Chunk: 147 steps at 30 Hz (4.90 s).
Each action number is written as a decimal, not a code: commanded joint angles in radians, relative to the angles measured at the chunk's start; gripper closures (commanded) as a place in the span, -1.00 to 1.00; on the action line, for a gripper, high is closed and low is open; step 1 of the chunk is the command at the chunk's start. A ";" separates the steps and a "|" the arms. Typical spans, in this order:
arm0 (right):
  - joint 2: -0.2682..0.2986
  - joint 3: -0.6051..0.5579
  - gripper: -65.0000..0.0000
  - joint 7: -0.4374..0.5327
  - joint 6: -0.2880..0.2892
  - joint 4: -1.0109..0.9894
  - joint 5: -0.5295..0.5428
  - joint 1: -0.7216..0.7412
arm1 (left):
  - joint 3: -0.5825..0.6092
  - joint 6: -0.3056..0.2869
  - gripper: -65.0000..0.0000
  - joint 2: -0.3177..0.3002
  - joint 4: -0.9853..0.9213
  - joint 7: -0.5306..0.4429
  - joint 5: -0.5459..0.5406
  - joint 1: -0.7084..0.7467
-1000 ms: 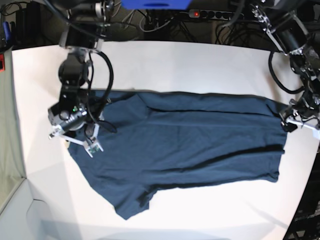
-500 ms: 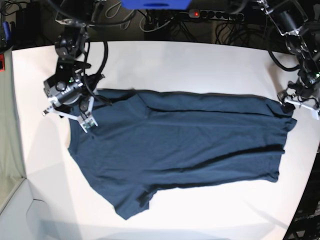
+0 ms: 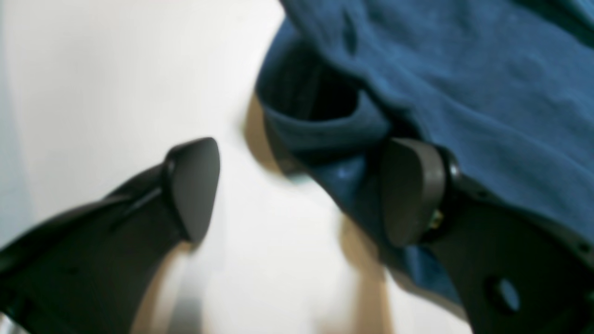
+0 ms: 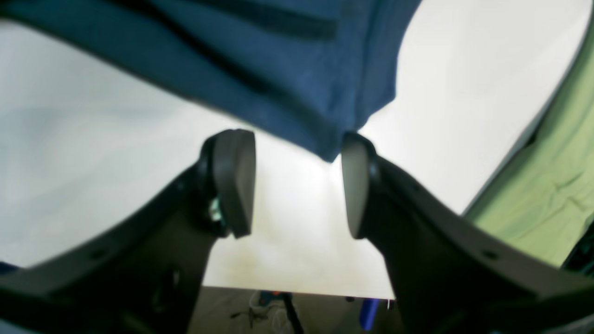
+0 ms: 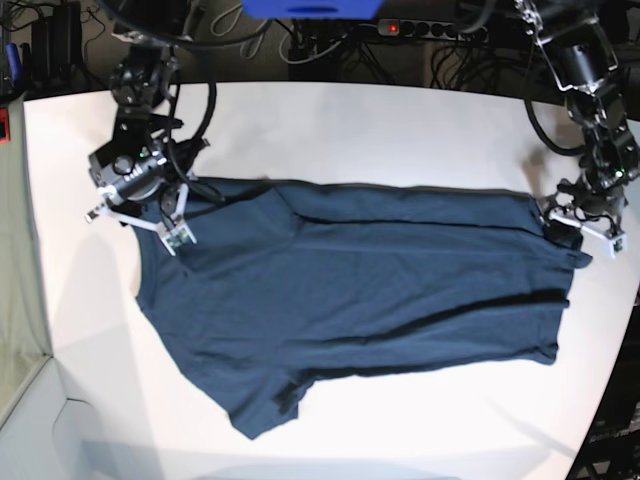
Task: Layout the t-shirt on the table in an organized manner, then fold the t-shirt properly
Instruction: 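Lift the shirt by its shoulders with both grippers and lay it down, then regrasp the shirt edges with both grippers and lift, shaking it flat, then lay the shirt down and release the edges with both grippers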
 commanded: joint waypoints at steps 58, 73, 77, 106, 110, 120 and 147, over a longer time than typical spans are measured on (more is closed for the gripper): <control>0.289 -0.271 1.00 -0.052 -0.001 -0.008 -0.009 0.308 | -0.012 0.000 1.00 -0.007 0.344 0.114 -0.014 -0.085; 0.209 -0.147 1.00 0.017 -0.001 0.003 -0.008 0.099 | -0.142 -0.003 1.00 -0.005 0.344 0.122 -0.016 -0.013; 0.181 -0.147 1.00 0.039 -0.001 0.044 -0.006 0.021 | -0.145 -0.003 1.00 0.010 0.341 0.122 -0.016 0.057; 0.131 0.014 1.00 0.213 -0.001 0.121 -0.003 -0.283 | -0.202 -0.005 1.00 0.036 0.333 0.111 -0.008 0.271; 0.129 0.025 1.00 0.210 -0.001 0.121 -0.003 -0.283 | -0.204 -0.005 1.00 0.036 0.333 0.111 -0.008 0.278; 0.095 0.135 0.33 0.183 -0.001 0.121 -0.003 -0.278 | -0.204 -0.005 1.00 0.036 0.333 0.111 -0.011 0.283; 0.082 0.172 -0.35 0.184 -0.001 0.124 -0.003 -0.257 | -0.202 -0.003 -0.10 0.046 0.345 0.123 -0.016 0.337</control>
